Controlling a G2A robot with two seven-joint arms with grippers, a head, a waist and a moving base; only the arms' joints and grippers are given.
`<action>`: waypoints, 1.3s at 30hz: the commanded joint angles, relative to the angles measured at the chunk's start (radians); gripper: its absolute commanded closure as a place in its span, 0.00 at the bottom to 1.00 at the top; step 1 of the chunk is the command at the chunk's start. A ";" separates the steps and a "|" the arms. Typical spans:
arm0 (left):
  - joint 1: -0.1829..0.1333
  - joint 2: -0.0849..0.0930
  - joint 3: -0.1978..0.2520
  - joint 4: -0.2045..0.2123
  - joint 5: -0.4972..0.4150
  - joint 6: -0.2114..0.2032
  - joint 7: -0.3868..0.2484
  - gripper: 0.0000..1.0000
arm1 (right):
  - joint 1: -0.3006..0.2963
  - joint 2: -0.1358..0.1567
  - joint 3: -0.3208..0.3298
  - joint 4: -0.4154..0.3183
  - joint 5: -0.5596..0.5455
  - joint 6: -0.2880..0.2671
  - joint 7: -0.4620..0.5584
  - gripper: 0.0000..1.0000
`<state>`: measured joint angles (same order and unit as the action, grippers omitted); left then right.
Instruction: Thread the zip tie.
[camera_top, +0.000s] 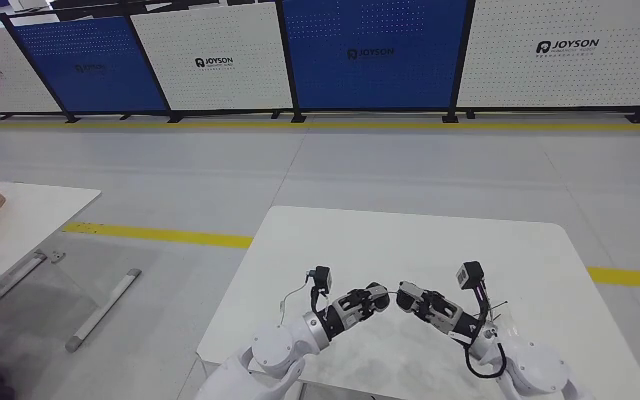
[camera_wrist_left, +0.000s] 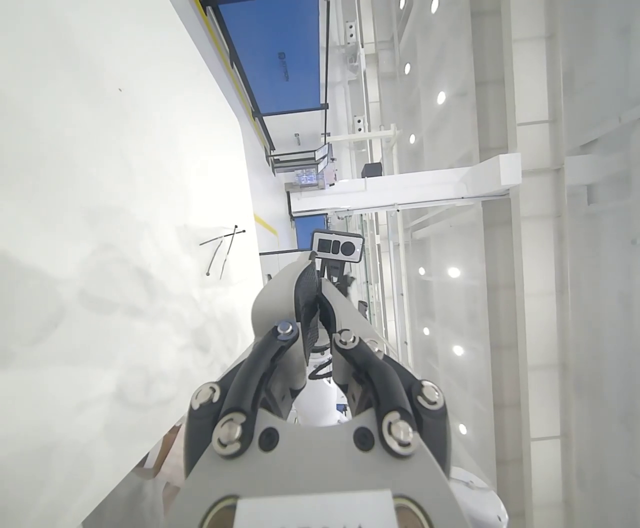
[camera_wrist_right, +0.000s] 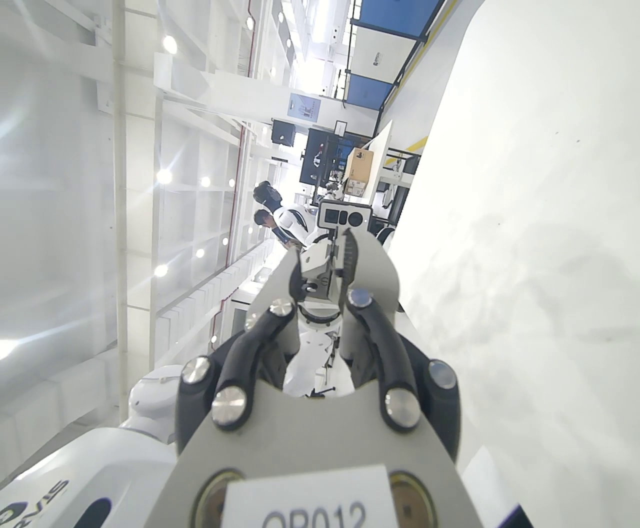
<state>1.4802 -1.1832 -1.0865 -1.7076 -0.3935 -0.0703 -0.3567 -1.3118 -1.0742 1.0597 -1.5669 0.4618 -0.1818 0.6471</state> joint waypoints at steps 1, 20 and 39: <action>0.000 0.001 -0.006 -0.004 0.000 0.014 0.011 1.00 | -0.021 0.004 0.027 -0.001 0.012 -0.016 0.002 0.00; -0.007 0.007 -0.015 0.002 0.006 0.108 -0.019 1.00 | -0.117 0.020 0.132 0.008 0.087 -0.094 0.053 0.00; 0.057 0.032 -0.217 -0.342 -0.176 0.089 -0.122 1.00 | -0.117 0.020 0.132 0.008 0.087 -0.094 0.053 0.00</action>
<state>1.5356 -1.1531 -1.2951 -2.0424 -0.5888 -0.0011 -0.4867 -1.4284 -1.0538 1.1915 -1.5591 0.5488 -0.2755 0.6998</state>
